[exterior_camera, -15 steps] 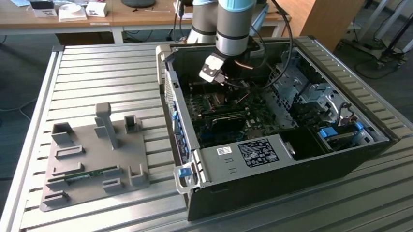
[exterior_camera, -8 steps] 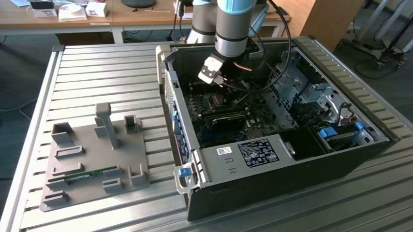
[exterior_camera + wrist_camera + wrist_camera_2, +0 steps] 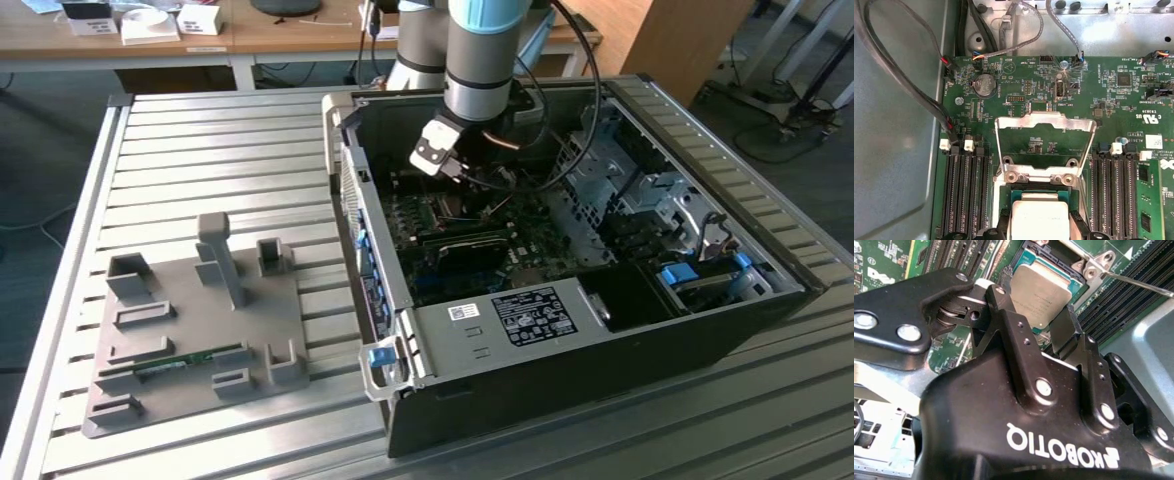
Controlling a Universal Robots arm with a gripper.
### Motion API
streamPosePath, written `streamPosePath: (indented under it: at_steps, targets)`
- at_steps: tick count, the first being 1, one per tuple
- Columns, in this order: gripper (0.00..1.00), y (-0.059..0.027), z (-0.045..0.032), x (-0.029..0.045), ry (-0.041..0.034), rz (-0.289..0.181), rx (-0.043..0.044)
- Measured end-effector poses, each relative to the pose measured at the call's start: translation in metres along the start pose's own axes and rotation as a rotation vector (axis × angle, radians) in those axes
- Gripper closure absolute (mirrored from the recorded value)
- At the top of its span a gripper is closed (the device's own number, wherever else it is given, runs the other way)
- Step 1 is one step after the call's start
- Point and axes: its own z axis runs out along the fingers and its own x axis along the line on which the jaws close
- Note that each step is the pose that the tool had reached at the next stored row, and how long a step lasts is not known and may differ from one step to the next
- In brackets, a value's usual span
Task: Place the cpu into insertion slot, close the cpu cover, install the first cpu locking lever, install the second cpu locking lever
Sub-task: 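Place the cpu into insertion slot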
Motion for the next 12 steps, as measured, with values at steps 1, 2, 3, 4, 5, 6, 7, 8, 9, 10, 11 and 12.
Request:
streamPosePath:
  at_steps: [1, 2, 3, 4, 5, 6, 7, 8, 9, 10, 11, 12]
  targets:
    - [0.46, 0.0, 0.0003, 0.0, -0.0001, 0.001, 0.0]
    - [0.46, 0.0, 0.0004, 0.0, -0.0003, 0.003, 0.0]
    - [0.46, 0.0, 0.0005, 0.0, -0.0006, 0.005, 0.0]
    - [0.46, 0.0, 0.0006, 0.0, -0.0007, 0.006, 0.0]
    - [0.46, 0.0, 0.0006, 0.0, -0.0008, 0.006, 0.0]
    - [0.46, -0.0001, 0.0007, 0.0, -0.0007, 0.007, -0.0002]
    - [0.46, -0.0001, 0.0009, 0.0, -0.0005, 0.007, -0.0002]
    - [0.46, -0.0001, 0.0013, 0.0, -0.0003, 0.007, -0.0003]
    - [0.46, -0.0002, 0.0015, 0.0, -0.0005, 0.007, -0.0001]
    - [0.46, -0.0002, 0.0016, 0.0, -0.0007, 0.007, -0.0001]
    - [0.46, -0.0002, 0.0019, 0.0, -0.0006, 0.007, -0.0001]
    - [0.46, -0.0003, 0.0022, 0.0, -0.0006, 0.007, -0.0002]
